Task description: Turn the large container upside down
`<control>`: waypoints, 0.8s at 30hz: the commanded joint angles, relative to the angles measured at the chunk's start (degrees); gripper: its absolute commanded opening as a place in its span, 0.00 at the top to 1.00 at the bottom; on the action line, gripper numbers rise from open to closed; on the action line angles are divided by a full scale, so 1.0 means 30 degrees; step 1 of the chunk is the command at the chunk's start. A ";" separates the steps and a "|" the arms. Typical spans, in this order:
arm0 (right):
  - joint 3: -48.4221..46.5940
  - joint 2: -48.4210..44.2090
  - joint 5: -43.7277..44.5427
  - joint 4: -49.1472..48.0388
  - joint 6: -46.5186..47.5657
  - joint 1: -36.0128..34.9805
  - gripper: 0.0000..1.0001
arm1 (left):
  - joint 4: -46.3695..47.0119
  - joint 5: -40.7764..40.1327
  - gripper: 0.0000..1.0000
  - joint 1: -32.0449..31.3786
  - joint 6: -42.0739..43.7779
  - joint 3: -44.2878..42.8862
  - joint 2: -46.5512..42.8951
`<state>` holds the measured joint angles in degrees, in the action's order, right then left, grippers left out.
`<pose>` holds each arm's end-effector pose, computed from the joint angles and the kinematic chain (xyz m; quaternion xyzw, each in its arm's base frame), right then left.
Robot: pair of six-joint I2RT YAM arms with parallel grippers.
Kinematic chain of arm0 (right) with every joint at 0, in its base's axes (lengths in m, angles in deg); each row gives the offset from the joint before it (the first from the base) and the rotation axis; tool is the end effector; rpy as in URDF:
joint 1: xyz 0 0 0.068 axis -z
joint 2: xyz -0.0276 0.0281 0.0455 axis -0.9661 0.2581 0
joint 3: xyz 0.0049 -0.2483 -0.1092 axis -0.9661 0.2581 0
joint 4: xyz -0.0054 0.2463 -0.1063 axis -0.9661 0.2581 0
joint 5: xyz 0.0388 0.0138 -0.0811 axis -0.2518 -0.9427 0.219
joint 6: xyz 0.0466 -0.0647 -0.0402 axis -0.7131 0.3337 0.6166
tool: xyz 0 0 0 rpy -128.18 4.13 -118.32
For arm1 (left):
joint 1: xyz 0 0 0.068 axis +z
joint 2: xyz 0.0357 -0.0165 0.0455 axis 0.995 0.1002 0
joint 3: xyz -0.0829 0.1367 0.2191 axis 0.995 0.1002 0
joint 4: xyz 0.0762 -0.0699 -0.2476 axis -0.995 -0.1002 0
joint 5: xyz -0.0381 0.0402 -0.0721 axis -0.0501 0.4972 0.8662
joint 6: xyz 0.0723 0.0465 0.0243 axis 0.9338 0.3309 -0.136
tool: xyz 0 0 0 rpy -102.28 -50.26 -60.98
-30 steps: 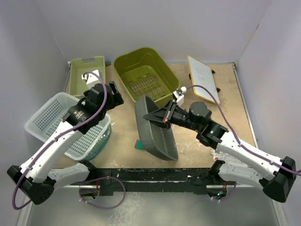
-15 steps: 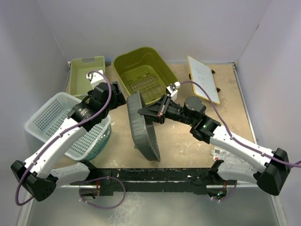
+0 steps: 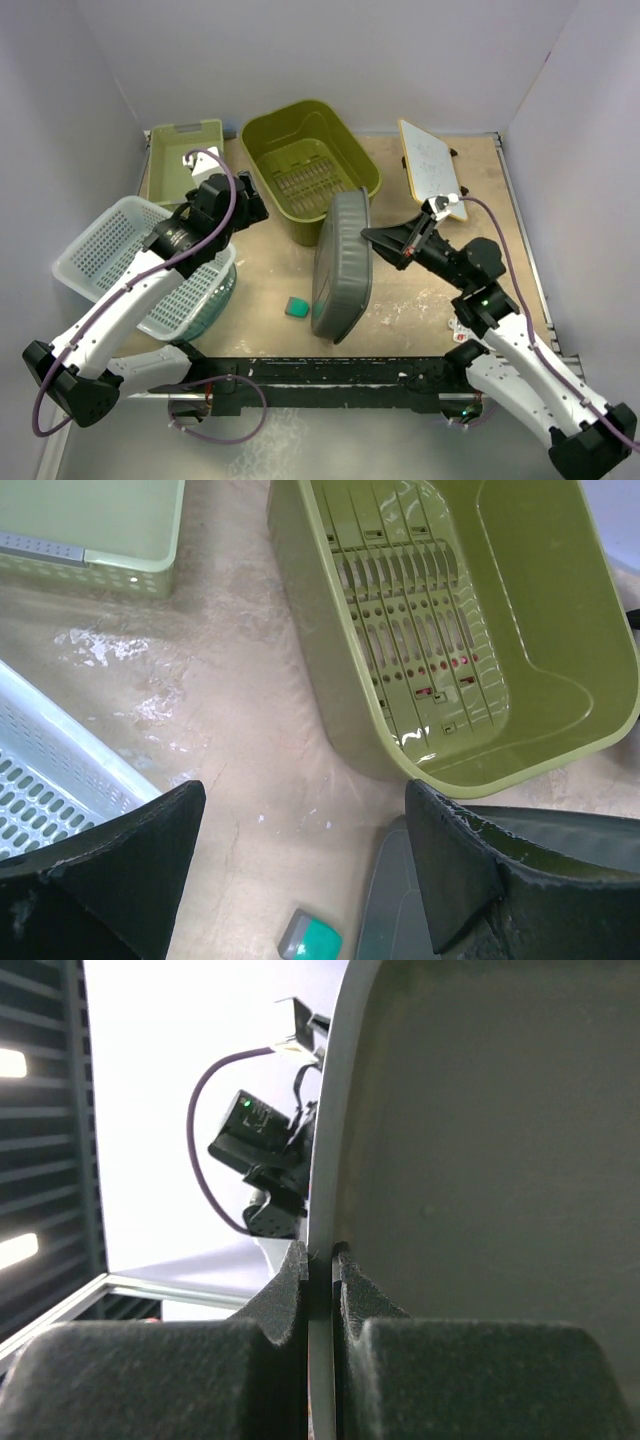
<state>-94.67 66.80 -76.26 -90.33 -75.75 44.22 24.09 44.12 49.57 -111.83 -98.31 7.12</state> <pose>0.1757 0.1446 0.3456 0.1760 0.5900 0.7564 0.2209 0.2425 -0.1193 0.3497 -0.1873 0.8434 -0.1048 0.4925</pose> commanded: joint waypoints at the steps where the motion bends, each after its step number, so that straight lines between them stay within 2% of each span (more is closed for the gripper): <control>1: 0.1336 0.0052 -0.3626 0.8522 0.3819 0.1822 1.00 | 0.0846 0.0490 0.22 -0.0033 0.0913 -0.0845 0.0026; 6: 0.0802 -0.0402 -0.3846 1.4456 0.8065 0.3408 1.00 | -0.0445 -0.0647 0.22 -0.0006 0.2392 -0.1485 0.0362; 9: -0.0068 -0.0111 -0.2833 1.7364 1.0262 0.3565 1.00 | -0.0280 0.0721 0.22 -0.0014 0.2803 -0.1112 0.0439; 16: -0.3907 0.0503 0.3724 2.3803 1.4735 0.3597 0.98 | 0.0685 0.6544 0.22 -0.0018 0.2979 0.1730 0.0723; 19: -0.4894 0.0524 0.6221 2.5152 1.5631 0.3597 0.98 | 0.0233 0.7059 0.22 0.0000 0.3023 0.2532 0.0953; 24: -0.5744 0.0693 1.0229 2.6282 1.6692 0.3589 0.95 | 0.0300 0.6149 0.22 -0.0017 0.2838 0.3063 0.1080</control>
<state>-108.79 69.03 -59.61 -17.74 -31.01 54.82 22.56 62.05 49.57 -103.98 -89.82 11.12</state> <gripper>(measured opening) 0.043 0.782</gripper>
